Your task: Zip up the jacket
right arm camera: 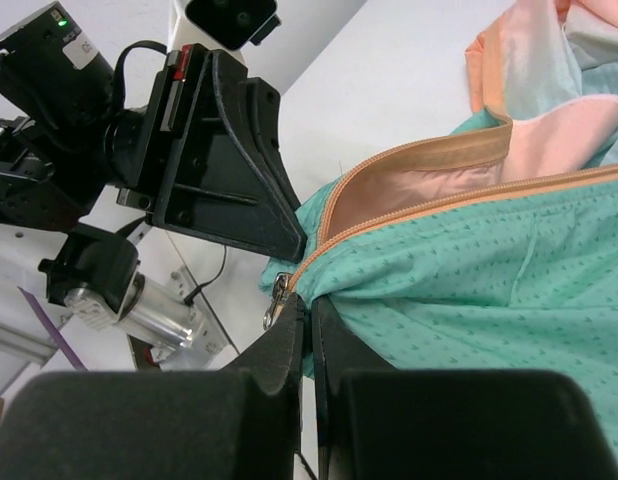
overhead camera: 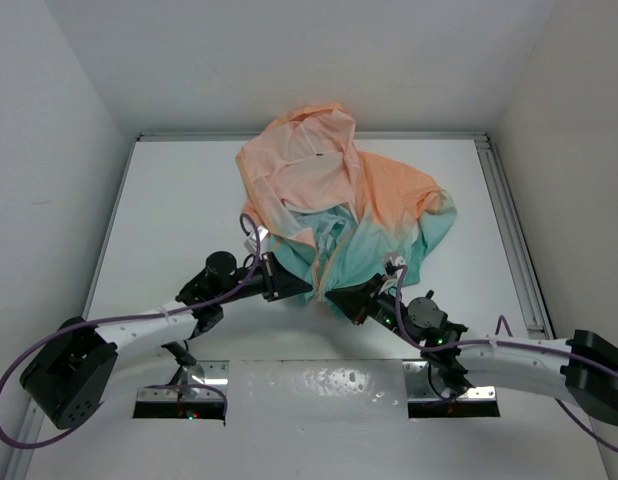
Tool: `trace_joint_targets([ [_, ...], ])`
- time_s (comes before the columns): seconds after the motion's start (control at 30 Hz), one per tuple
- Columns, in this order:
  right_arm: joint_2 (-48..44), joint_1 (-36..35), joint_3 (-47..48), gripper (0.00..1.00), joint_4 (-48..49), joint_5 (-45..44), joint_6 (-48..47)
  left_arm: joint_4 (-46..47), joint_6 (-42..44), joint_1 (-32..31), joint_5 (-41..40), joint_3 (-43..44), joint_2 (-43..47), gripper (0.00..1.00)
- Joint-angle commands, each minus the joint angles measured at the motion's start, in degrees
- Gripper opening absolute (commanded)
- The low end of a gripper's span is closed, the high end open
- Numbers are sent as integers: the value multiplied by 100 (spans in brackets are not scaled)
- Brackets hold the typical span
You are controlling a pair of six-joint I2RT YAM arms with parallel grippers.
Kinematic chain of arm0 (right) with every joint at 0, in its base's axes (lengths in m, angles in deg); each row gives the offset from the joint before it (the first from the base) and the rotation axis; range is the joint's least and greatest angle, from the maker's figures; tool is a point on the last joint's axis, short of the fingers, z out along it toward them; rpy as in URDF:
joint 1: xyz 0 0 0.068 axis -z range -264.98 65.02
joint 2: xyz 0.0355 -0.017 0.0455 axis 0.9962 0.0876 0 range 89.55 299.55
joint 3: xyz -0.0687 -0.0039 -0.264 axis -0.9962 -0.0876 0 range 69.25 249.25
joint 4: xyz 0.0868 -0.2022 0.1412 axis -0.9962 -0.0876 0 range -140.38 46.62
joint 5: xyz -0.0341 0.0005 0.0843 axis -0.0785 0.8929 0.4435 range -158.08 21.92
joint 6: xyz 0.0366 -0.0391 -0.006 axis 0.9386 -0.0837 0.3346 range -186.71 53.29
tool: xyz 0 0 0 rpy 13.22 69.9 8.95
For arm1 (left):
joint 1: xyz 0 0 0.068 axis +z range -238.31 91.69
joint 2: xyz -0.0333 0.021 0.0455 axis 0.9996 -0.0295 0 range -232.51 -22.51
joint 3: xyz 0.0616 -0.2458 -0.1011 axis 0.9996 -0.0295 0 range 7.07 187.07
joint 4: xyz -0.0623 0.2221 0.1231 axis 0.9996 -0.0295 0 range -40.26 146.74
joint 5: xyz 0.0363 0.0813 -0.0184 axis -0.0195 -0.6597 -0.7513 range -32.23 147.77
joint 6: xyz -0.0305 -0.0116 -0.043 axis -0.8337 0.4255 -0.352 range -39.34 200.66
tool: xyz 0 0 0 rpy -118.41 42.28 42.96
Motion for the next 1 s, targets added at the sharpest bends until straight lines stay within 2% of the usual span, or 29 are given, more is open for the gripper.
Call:
trace_joint_targets([
  [0.0,-129,-16,-103,0,279,126,-80,197,-56,29,69,-30,190,0],
  [0.97,-200,-16,-94,0,60,100,-159,197,-73,372,473,-65,410,0],
])
